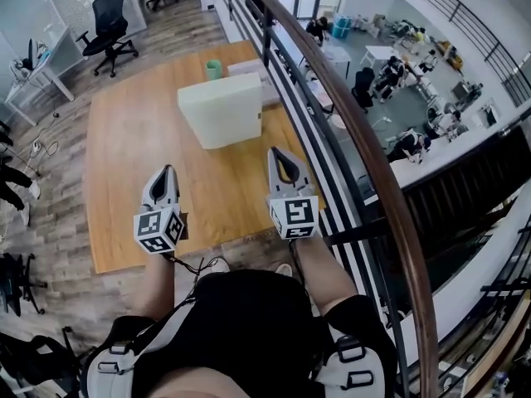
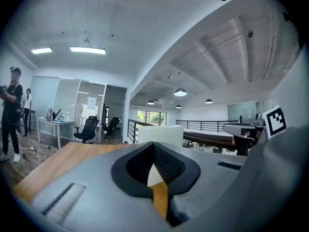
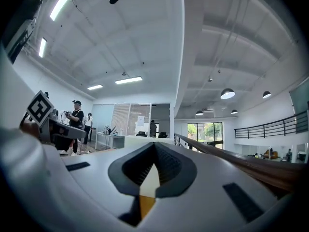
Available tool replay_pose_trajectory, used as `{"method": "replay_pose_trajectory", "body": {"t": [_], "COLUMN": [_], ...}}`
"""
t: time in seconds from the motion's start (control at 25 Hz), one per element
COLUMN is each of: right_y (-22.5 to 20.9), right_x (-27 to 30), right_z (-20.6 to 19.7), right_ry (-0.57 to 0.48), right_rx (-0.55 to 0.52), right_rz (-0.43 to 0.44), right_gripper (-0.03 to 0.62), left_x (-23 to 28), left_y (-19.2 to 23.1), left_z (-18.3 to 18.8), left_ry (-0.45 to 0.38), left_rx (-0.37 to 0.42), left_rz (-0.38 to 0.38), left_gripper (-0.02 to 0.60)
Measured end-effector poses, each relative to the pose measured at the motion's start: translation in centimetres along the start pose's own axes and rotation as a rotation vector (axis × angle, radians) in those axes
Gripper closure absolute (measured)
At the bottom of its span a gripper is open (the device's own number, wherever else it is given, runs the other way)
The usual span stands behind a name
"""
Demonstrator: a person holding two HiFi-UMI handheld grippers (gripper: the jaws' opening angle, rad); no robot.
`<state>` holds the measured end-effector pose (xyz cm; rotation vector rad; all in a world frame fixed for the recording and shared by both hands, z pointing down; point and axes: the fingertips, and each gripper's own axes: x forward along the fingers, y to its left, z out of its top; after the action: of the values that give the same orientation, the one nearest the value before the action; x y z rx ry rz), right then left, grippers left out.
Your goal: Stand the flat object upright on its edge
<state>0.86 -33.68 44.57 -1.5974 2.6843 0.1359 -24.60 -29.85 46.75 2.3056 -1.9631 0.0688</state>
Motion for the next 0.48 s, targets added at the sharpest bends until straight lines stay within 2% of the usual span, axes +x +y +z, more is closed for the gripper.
{"method": "replay_pose_trajectory", "body": {"t": [0.16,0.36,0.48], "right_y": [0.4,0.3,0.0], "right_x": [-1.2,-1.5,-1.6], "right_z": [-0.4,-0.4,-0.1], "right_ry": [0.006,0.01,0.004], "right_rx": [-0.002,0.008,0.011], "right_rz": [0.009,-0.001,-0.007], "right_gripper": [0.589,0.589,0.589], "left_x": [-0.8,-0.9,-1.0], "left_y": [0.6,0.4,-0.1], "left_z": [-0.8,-0.2,0.1], "left_ry": [0.011,0.006,-0.004], "left_rx": [-0.022,0.049,0.019], "left_rz": [0.017,0.011,0.014], "left_gripper": [0.577,0.577,0.577]}}
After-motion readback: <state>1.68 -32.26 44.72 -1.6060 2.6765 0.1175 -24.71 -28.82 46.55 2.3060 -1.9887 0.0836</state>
